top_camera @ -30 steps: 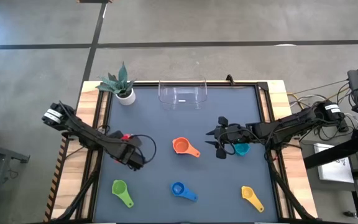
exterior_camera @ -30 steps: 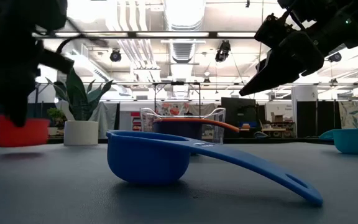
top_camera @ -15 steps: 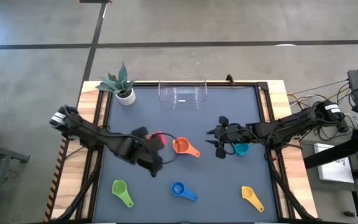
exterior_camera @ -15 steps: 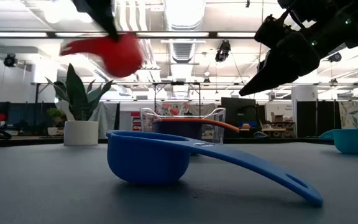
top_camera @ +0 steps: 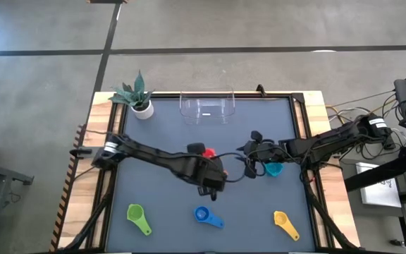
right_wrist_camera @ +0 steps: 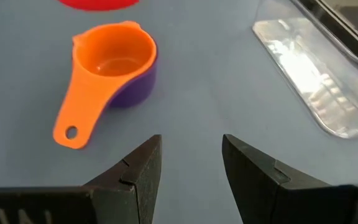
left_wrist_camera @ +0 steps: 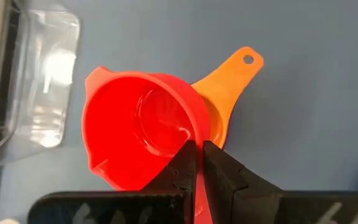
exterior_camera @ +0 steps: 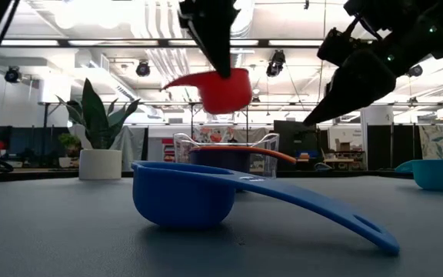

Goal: Nest measuring cups in basket
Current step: Stack the red measuring cup on top of the orange measuring cup

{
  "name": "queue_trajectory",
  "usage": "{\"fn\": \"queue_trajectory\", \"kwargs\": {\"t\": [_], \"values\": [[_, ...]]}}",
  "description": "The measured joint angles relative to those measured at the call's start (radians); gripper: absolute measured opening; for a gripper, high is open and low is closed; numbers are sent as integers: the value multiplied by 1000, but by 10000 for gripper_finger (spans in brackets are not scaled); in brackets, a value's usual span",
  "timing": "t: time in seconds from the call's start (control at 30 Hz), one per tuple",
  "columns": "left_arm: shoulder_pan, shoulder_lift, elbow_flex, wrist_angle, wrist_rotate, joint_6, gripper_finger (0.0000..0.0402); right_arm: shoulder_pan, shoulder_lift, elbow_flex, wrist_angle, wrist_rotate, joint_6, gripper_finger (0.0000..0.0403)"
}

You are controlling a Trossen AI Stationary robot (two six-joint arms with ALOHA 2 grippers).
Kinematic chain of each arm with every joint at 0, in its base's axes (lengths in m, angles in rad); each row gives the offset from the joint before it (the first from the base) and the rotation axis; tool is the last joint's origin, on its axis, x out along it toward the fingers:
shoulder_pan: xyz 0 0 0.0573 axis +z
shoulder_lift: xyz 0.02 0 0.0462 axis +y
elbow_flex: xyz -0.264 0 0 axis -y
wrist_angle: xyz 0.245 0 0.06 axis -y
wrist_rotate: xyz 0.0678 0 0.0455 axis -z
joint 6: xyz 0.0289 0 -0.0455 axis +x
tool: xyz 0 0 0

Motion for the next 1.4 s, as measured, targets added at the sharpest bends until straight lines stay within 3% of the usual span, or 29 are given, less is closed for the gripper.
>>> {"fn": "queue_trajectory", "kwargs": {"t": [0.13, 0.93, 1.03, 1.4], "values": [[12, 27, 12, -1, 15, 1, 0, 0, -15, 0, -30, 2, 4, 160], [36, 18, -178, 153, 68, -77, 4, 0, -80, -1, -44, 2, -22, 160], [38, 17, -177, 158, 64, -77, 34, 0, -80, -1, -44, 1, -22, 160], [41, 6, -150, 140, 59, -61, 216, 0, -80, -2, -42, 1, -29, 160]]}}
